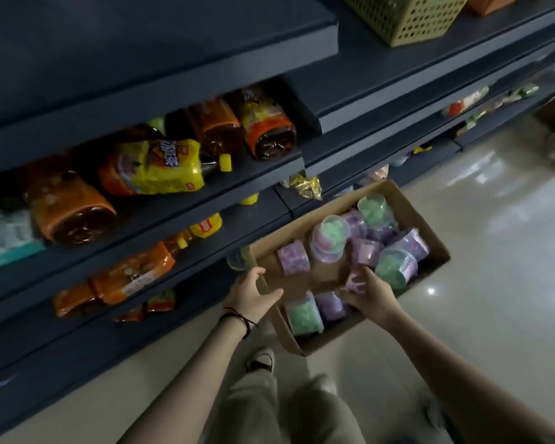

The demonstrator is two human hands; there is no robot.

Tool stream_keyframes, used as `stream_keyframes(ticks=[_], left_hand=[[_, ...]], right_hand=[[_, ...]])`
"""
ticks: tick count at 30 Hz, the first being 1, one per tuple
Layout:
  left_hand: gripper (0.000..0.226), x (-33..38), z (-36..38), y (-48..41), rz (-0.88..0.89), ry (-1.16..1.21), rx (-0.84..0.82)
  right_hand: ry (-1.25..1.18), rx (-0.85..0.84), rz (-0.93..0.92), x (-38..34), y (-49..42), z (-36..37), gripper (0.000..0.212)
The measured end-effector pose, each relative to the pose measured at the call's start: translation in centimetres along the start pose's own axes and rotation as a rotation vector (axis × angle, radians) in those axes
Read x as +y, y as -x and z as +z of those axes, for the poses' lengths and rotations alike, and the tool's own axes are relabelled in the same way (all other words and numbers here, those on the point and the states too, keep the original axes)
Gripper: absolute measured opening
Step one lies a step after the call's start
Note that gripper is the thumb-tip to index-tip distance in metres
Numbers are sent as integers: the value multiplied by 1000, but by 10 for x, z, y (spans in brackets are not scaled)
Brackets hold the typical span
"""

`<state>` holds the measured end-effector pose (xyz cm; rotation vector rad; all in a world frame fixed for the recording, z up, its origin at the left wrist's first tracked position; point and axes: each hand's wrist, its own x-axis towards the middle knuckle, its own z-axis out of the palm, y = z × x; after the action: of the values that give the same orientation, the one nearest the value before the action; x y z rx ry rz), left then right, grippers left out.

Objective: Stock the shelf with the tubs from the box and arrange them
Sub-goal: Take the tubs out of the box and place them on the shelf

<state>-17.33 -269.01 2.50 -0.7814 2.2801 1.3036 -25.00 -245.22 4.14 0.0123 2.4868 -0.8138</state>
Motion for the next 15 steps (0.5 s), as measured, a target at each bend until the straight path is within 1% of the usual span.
stream_keyframes(ticks=[3, 4, 7, 11, 13, 15], left_hand=[[56, 0, 51, -15, -67, 91, -46], [59, -2, 69, -22, -76, 95, -55], [76, -8, 114, -46, -87, 93, -128], [102, -26, 159, -89, -134, 97, -295], [113, -40, 174, -111, -137, -17, -350], [123, -52, 183, -126, -98, -228, -408]], right_hand=[[-32, -53, 78, 41, -33, 9, 53], [-55, -72, 107, 55, -45, 12, 51], [-57, -139, 135, 99, -81, 24, 43], [-58, -245, 173, 146, -125, 48, 51], [-52, -298, 208, 162, -145, 66, 56], [-28, -349, 222, 172, -160, 87, 71]])
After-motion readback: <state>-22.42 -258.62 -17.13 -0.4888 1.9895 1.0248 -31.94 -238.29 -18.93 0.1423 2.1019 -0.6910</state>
